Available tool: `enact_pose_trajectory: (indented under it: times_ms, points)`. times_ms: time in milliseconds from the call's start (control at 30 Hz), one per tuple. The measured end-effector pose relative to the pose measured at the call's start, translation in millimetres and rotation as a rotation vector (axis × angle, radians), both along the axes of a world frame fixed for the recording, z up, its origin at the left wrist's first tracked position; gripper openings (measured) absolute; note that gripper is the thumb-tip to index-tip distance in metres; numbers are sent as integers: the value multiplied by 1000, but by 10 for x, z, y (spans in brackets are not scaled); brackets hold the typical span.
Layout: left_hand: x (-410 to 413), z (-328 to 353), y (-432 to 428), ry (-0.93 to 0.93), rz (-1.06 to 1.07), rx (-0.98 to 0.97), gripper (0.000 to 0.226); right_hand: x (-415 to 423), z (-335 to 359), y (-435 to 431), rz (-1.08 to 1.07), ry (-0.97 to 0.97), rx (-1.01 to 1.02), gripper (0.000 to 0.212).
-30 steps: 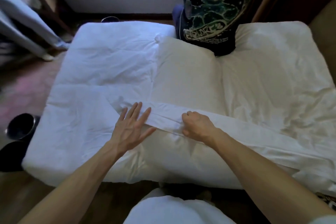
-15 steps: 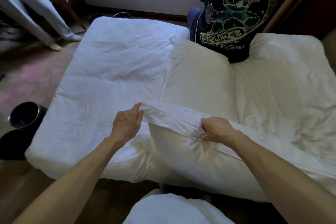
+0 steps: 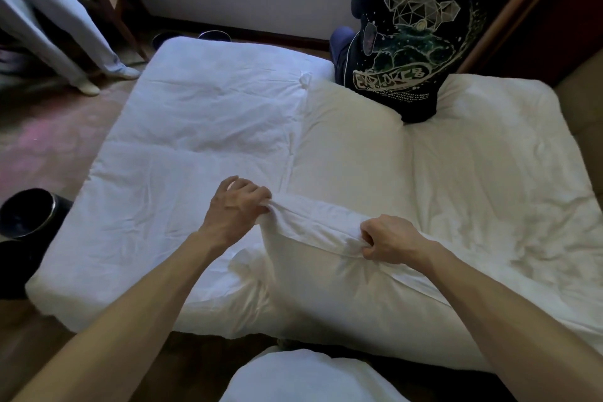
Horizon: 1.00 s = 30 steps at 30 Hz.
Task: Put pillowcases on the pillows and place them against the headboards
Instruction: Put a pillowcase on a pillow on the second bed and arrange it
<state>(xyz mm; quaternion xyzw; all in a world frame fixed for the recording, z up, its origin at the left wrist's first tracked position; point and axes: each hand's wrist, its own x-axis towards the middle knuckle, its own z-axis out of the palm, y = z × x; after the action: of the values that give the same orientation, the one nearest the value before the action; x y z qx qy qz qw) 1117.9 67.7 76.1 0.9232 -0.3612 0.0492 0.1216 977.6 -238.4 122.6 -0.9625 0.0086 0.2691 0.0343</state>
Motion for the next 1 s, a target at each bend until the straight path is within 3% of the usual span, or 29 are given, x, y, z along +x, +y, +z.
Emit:
enact_pose_trajectory:
  times_ms: [100, 200, 267, 433, 600, 833, 1000]
  points:
    - [53, 68, -79, -80, -8, 16, 14, -40, 10, -33, -27, -52, 2, 18]
    - [-21, 203, -355, -77, -202, 9, 19, -73, -3, -69, -72, -64, 13, 13]
    - [-123, 285, -643, -19, -324, 23, 26, -94, -1, -66, -92, -64, 26, 13]
    - [-271, 114, -1084, 195, -447, 287, 40, -223, -50, -111, -149, -16, 121, 8]
    - [-343, -35, -1188, 258, -545, 209, 57, -622, -25, -599, -261, 67, 61, 30]
    - [-426, -160, -1416, 203, -509, 193, 42, -1600, -110, -1503, -358, 106, -240, 27]
    - [-519, -266, -1441, 223, -348, 220, 32, -1841, -152, -1752, -369, 79, -272, 25]
